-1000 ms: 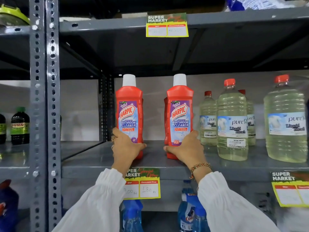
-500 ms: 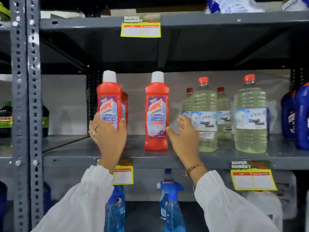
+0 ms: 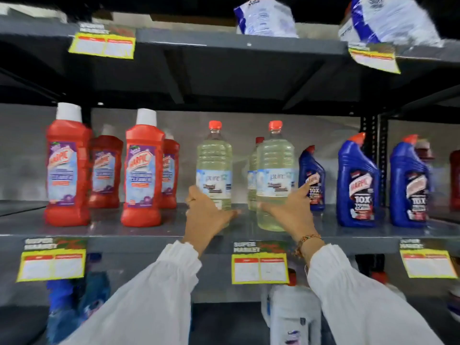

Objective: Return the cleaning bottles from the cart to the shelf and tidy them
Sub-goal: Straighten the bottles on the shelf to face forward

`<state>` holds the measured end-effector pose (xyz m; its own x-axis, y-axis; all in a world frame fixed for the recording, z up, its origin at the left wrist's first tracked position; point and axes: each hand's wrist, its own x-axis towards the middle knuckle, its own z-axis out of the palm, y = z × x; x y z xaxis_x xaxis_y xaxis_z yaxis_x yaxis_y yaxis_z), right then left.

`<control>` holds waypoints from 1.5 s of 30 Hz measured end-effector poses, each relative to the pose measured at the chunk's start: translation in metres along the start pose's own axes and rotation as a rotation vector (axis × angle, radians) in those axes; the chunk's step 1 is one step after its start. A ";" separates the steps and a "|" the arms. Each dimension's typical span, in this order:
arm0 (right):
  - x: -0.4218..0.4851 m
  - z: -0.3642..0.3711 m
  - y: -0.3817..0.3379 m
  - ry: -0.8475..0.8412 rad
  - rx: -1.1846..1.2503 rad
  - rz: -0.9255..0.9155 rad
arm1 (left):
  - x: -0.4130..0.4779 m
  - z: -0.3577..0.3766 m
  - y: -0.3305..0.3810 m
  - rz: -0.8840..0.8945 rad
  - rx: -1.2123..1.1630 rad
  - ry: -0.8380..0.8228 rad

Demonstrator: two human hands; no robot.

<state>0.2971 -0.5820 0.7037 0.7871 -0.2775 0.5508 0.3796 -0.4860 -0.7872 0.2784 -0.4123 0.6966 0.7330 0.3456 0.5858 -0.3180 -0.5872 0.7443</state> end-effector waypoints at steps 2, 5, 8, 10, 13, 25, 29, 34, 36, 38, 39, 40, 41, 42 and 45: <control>0.004 -0.001 0.012 -0.051 0.010 0.029 | 0.000 0.003 -0.003 -0.020 0.035 -0.007; 0.012 0.002 0.018 -0.085 0.056 0.033 | 0.005 0.003 -0.005 -0.028 0.082 0.022; 0.016 0.004 0.019 -0.076 0.091 0.039 | 0.007 0.004 -0.007 -0.026 0.101 0.048; 0.017 0.006 0.020 -0.062 0.106 0.035 | 0.006 0.004 -0.007 -0.016 0.110 0.047; 0.020 0.007 0.022 -0.058 0.118 0.035 | 0.007 0.004 -0.009 -0.017 0.109 0.036; 0.012 0.004 0.020 -0.064 0.165 0.027 | 0.008 0.003 -0.014 0.024 0.097 -0.001; 0.003 -0.005 0.015 0.022 0.294 -0.037 | 0.011 0.005 -0.015 0.105 0.153 0.092; 0.001 -0.037 0.031 0.119 0.320 -0.248 | -0.017 0.028 0.013 0.410 0.052 0.420; 0.011 -0.063 0.043 0.230 0.238 -0.401 | -0.027 0.055 0.039 0.489 0.001 0.399; 0.027 -0.095 0.058 0.371 0.138 -0.534 | -0.036 0.089 0.072 0.543 -0.033 0.358; 0.038 -0.112 0.067 0.440 0.081 -0.569 | -0.040 0.108 0.089 0.564 -0.053 0.339; 0.049 -0.128 0.077 0.495 0.024 -0.567 | -0.045 0.127 0.105 0.564 -0.080 0.316; 0.060 -0.143 0.088 0.534 -0.029 -0.526 | -0.048 0.146 0.119 0.534 -0.107 0.279; 0.070 -0.158 0.099 0.567 -0.078 -0.459 | -0.053 0.164 0.132 0.484 -0.121 0.231; 0.092 -0.191 0.132 0.596 -0.243 -0.240 | -0.070 0.210 0.158 0.330 -0.092 0.081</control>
<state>0.3265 -0.8302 0.7034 0.2664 -0.5140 0.8153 0.3356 -0.7435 -0.5784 0.3033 -0.6830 0.7060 0.5325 0.2070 0.8207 -0.5856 -0.6100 0.5338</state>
